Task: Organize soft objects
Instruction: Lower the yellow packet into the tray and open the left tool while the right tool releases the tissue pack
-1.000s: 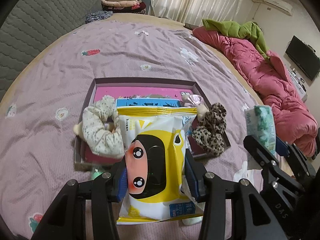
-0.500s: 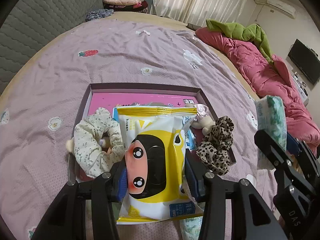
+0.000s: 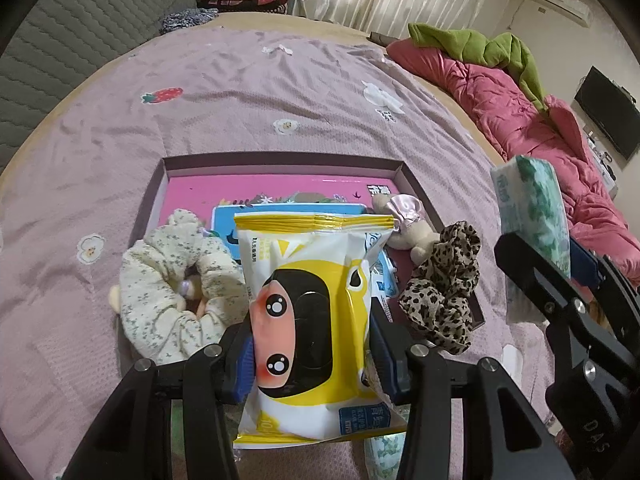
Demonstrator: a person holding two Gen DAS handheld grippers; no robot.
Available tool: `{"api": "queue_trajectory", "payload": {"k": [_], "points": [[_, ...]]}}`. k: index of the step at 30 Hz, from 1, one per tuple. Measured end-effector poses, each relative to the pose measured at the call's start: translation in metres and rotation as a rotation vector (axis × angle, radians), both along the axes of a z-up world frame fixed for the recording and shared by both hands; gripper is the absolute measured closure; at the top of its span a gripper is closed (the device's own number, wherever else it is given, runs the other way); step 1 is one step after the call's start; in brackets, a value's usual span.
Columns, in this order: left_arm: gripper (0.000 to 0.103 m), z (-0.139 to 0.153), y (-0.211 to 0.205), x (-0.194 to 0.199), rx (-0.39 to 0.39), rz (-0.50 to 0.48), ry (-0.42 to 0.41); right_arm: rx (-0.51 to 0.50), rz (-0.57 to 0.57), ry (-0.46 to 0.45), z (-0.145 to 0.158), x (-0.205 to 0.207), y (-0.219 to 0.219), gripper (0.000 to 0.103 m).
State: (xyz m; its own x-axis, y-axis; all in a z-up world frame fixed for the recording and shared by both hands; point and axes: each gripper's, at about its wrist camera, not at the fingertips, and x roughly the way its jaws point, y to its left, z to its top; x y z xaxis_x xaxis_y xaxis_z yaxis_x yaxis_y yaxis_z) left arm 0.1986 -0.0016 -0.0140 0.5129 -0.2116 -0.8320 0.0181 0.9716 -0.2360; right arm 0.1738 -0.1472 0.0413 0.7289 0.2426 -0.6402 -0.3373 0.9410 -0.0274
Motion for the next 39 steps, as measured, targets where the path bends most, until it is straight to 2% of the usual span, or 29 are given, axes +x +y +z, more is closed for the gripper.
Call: {"api": "queue_trajectory", "payload": {"k": [20, 28, 39], "points": [[0.055, -0.037, -0.007, 0.021, -0.020, -0.023, 0.070, -0.010, 0.003, 0.065, -0.024, 0.021, 0.000, 0.051], [0.055, -0.044, -0.001, 0.022, -0.020, -0.011, 0.073, -0.010, 0.037, 0.139, -0.047, 0.032, 0.008, 0.051], [0.055, -0.047, 0.002, 0.021, -0.016, -0.017, 0.073, -0.027, 0.076, 0.183, -0.064, 0.036, 0.010, 0.051]]}}
